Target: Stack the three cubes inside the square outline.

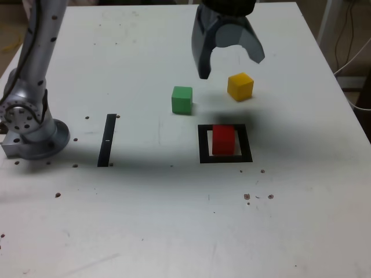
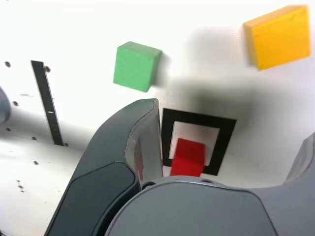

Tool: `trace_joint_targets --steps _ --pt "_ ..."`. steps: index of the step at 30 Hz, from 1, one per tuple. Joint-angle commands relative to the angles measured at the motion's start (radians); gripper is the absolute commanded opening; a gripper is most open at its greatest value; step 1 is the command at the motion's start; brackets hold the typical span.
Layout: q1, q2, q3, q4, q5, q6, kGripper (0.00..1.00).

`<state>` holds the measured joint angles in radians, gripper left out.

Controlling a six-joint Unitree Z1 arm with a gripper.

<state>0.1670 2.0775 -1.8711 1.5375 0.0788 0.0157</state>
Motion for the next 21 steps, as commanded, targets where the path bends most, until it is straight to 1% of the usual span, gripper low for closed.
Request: trace_joint_targets --steps 1,5,11,13,21 --pt "0.011 0.016 -0.010 -0.013 -0.002 -0.004 1.00" --pt "0.030 0.044 -0.016 -0.049 -0.007 -0.014 1.00" --pt "0.066 0.098 -0.019 -0.087 -0.047 -0.029 1.00" --pt "0.076 0.112 -0.023 -0.104 -0.055 -0.035 1.00" --pt "0.117 0.155 -0.029 -0.167 -0.055 -0.076 1.00"
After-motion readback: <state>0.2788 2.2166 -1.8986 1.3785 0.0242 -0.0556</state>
